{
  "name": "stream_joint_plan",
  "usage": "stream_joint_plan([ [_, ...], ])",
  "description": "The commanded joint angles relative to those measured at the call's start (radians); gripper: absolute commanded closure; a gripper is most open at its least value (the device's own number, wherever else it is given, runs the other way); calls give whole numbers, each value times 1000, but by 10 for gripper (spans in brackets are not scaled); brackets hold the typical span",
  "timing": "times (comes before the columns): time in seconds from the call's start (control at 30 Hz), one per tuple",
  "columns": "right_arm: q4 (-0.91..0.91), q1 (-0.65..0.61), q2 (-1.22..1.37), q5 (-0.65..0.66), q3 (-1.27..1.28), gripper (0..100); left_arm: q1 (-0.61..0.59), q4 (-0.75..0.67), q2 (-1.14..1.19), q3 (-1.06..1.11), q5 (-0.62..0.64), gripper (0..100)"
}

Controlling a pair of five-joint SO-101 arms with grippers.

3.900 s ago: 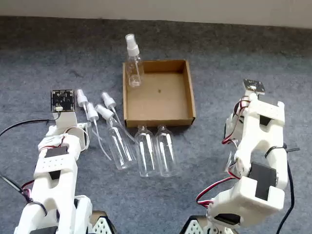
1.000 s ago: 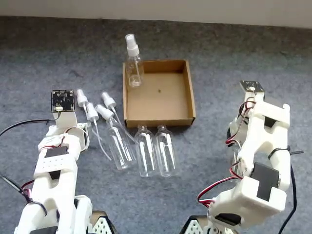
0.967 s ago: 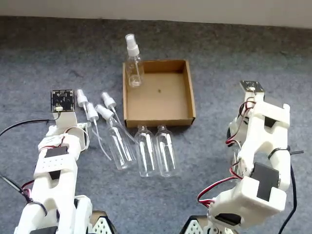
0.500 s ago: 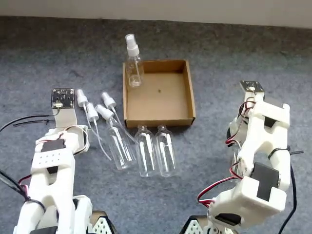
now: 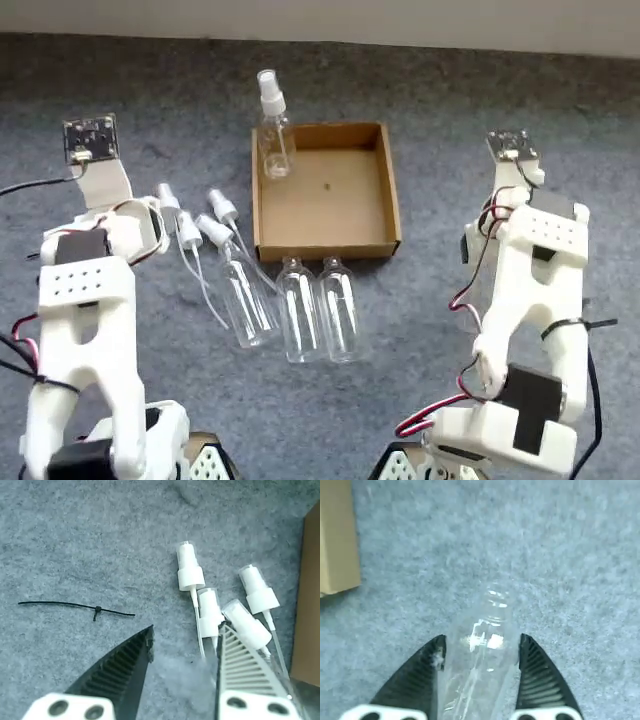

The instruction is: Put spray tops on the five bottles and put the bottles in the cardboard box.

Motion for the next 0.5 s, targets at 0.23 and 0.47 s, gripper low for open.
stream_joint_plan([
  [0.23, -110, -91, -377, 3, 213, 964, 13, 69, 639, -568, 80, 800],
  [0.47, -108, -93, -595, 63, 371, 964, -1, 227, 951, -987, 107, 800],
])
